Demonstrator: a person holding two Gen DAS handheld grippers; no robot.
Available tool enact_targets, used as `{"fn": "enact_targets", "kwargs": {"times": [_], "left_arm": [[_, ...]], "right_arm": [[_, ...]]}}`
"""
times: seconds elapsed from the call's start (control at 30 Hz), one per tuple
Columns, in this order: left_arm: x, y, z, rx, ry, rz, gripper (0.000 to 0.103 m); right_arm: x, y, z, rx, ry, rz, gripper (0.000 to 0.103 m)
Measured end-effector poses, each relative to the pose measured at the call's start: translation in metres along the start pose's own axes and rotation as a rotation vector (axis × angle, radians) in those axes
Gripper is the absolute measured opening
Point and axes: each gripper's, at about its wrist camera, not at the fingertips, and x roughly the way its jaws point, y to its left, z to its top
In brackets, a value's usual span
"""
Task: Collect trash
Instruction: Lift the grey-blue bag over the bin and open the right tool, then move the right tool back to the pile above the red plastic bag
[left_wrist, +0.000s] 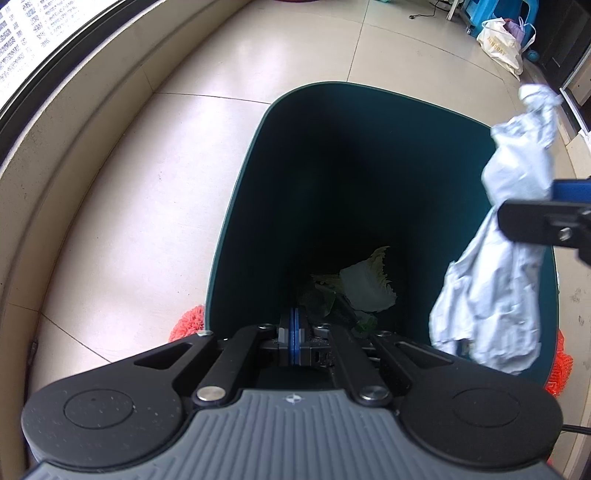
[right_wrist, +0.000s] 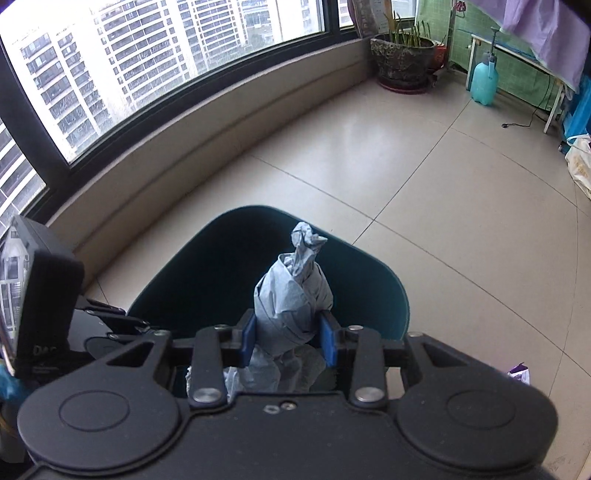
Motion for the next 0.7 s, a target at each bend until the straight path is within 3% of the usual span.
{"fn": "enact_targets", "kwargs": {"times": [0.2,0.4,0.57,0.7], "left_arm": [[-0.002,0.002,0.000,0.002,-0.002,-0.012,0.000],[-0.002,0.002,0.000,0.004,-0.003,-0.013,0.000],[-0.002,0.002,0.000,0.004,-0.003,-0.013,0.000],[-0.003,0.002,0.000,0.004,-0.003,-0.014,0.000]], "right_arm": [[0.066,0.004,-0.008,-0.033,0.126,-0.031,0.034],[0.102,0.014,-0.012,-0.064,0.196,-0.051,0.037],[0.105,0.021,-0.017,-0.094,0.207,-0.055,0.046],[0.093,0.016,-0.015,-0.094,0.182,-0.045,0.046]]}}
